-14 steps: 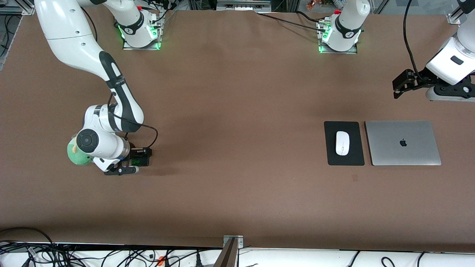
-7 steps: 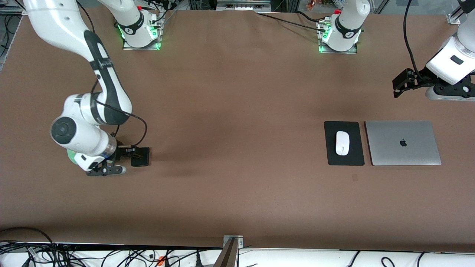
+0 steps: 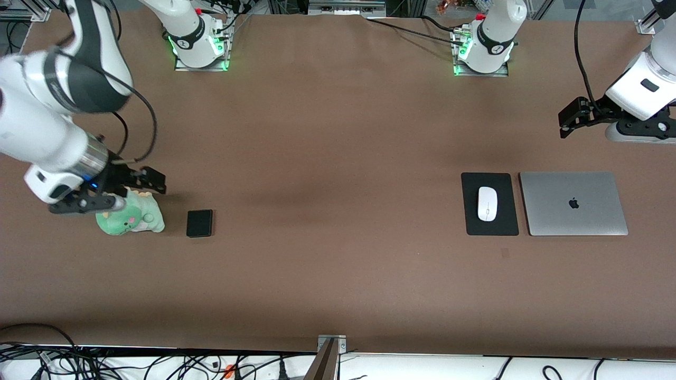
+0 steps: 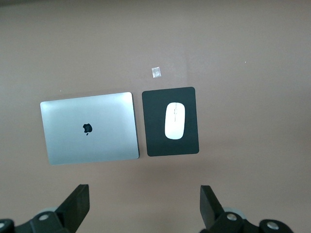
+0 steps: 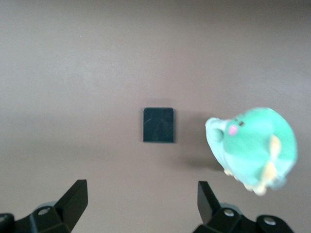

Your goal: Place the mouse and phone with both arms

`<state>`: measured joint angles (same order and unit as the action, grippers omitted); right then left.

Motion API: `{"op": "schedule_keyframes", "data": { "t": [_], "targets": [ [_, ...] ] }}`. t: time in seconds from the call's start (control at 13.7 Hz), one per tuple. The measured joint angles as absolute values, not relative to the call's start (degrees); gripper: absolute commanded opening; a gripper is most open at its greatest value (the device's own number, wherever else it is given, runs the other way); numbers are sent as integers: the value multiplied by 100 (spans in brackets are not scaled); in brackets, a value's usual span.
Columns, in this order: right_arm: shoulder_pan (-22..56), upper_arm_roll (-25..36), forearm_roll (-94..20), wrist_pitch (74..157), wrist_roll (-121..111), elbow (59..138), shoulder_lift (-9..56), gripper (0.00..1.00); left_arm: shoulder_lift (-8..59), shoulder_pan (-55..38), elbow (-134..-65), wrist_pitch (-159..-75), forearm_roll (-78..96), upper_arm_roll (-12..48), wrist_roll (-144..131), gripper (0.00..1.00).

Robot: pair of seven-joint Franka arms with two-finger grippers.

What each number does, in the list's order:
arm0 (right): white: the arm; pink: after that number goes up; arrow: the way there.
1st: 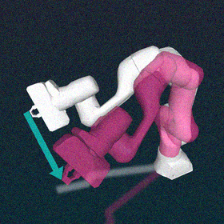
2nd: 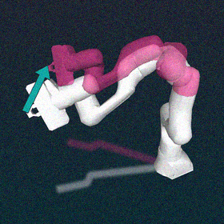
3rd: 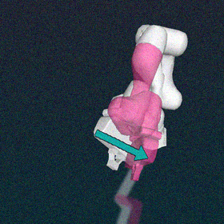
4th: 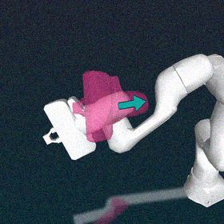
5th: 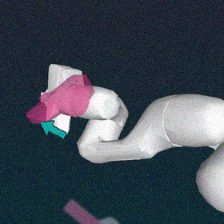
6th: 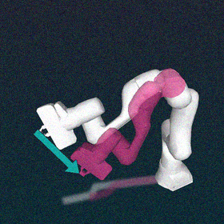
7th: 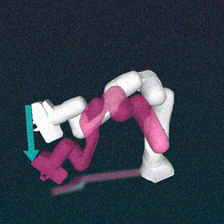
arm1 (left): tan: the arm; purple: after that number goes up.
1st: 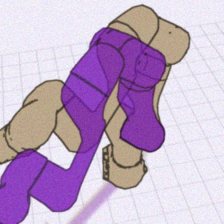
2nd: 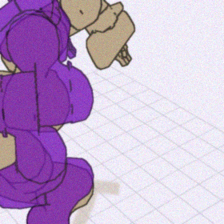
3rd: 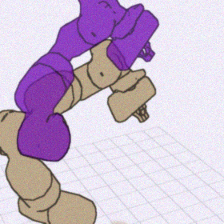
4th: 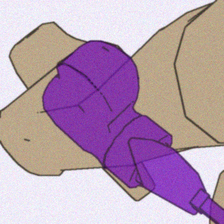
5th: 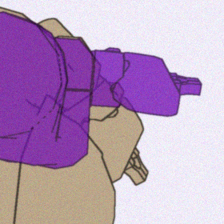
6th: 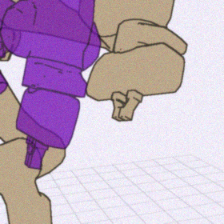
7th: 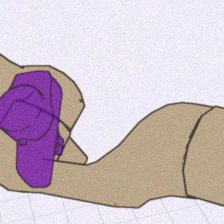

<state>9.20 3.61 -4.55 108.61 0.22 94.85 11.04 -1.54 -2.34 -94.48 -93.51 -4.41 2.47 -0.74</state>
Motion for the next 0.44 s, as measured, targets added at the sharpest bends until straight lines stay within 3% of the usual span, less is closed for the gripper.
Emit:
{"op": "schedule_keyframes", "data": {
  "t": [0.22, 0.44],
  "targets": [
    [912, 394, -454, 10384, 21, 9485, 638, 100, -153, -234, -9447, -9344, -441, 247, -74, 100],
    [909, 501, -453, 10298, 16, 9432, 578, 100, -153, -234, -9447, -9336, -441, 247, -74, 100]
  ]
}}
